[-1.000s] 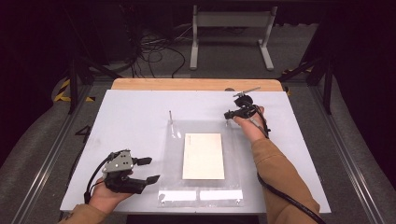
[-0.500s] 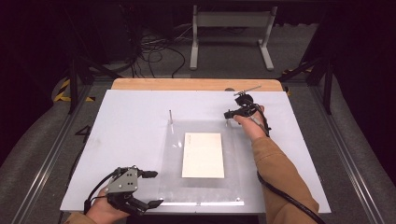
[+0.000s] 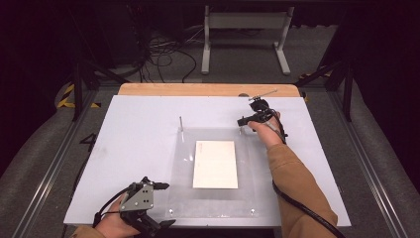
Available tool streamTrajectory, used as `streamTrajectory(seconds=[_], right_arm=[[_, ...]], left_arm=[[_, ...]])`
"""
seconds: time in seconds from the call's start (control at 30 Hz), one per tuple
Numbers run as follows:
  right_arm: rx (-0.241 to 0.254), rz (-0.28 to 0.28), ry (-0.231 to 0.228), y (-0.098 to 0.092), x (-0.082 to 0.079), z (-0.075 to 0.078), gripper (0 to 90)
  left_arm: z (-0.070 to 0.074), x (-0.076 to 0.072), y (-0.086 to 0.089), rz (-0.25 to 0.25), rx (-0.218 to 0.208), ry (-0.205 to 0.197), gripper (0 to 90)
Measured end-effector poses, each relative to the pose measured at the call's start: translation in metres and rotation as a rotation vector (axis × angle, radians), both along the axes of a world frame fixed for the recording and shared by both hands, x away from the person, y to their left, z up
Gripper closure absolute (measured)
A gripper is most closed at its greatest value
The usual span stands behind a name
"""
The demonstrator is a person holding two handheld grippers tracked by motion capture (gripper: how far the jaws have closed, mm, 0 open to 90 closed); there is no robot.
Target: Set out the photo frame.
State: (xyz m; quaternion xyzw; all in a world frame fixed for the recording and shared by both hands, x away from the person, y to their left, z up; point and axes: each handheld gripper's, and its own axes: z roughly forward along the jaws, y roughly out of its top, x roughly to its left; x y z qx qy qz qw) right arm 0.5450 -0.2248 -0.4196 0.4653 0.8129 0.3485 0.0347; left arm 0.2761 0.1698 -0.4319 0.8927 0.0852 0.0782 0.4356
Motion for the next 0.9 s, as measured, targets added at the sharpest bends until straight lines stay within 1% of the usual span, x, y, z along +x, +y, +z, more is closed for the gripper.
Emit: streamTrajectory(seconds=[0.1,0.13,0.2,0.23,0.27,0.3,0.33,0.4,0.43,0.53,0.57,0.6,0.67,0.7,0.73,0.8,0.9], right_arm=[[0.009,-0.001,0.01,-0.001,0.001,0.0,83.3],[0.01,-0.002,0.014,-0.001,0.001,0.0,83.1],[0.013,-0.006,0.019,-0.001,0.001,0.0,82.8],[0.014,-0.006,0.021,-0.001,0.001,0.0,82.7],[0.014,-0.005,0.021,-0.001,0.001,-0.001,82.7],[0.014,-0.002,0.022,-0.001,0.001,-0.001,82.5],[0.018,-0.004,0.025,-0.001,0.001,-0.001,82.4],[0.021,-0.003,0.03,-0.001,0.001,-0.001,82.2],[0.023,-0.004,0.031,-0.001,0.001,-0.001,82.1],[0.028,-0.005,0.033,-0.002,0.001,-0.002,81.8],[0.031,-0.005,0.035,-0.002,0.001,-0.002,81.7],[0.031,-0.004,0.035,-0.002,0.001,-0.002,81.6],[0.033,-0.004,0.036,-0.002,0.001,-0.002,81.5],[0.037,-0.005,0.036,-0.002,0.001,-0.003,81.4],[0.038,-0.003,0.037,-0.002,0.001,-0.003,81.2],[0.042,-0.003,0.038,-0.003,0.002,-0.004,81.0],[0.049,-0.001,0.039,-0.003,0.002,-0.005,80.6]], left_arm=[[-0.003,-0.001,-0.005,-0.003,0.035,-0.019,2.1],[-0.004,-0.002,-0.007,-0.006,0.041,-0.029,2.0],[-0.005,-0.003,-0.008,-0.01,0.049,-0.032,1.9],[-0.006,-0.003,-0.01,-0.015,0.059,-0.048,1.7],[-0.006,-0.003,-0.01,-0.015,0.059,-0.048,1.5],[-0.007,-0.003,-0.011,-0.015,0.067,-0.057,1.4],[-0.008,-0.003,-0.012,-0.003,0.075,-0.066,1.4],[-0.009,-0.003,-0.015,0.009,0.105,-0.092,0.5],[-0.01,-0.003,-0.017,0.002,0.111,-0.105,0.2],[-0.013,-0.004,-0.02,0.003,0.139,-0.121,0.2],[-0.013,-0.004,-0.021,0.007,0.144,-0.122,0.3],[-0.013,-0.003,-0.021,0.01,0.147,-0.136,0.4],[-0.014,-0.003,-0.022,0.008,0.146,-0.139,0.6],[-0.015,-0.002,-0.022,0.01,0.149,-0.134,0.8],[-0.015,-0.002,-0.022,0.016,0.157,-0.142,1.1],[-0.016,-0.003,-0.023,0.015,0.174,-0.174,1.3],[-0.014,-0.006,-0.023,0.009,0.174,-0.213,3.3]])
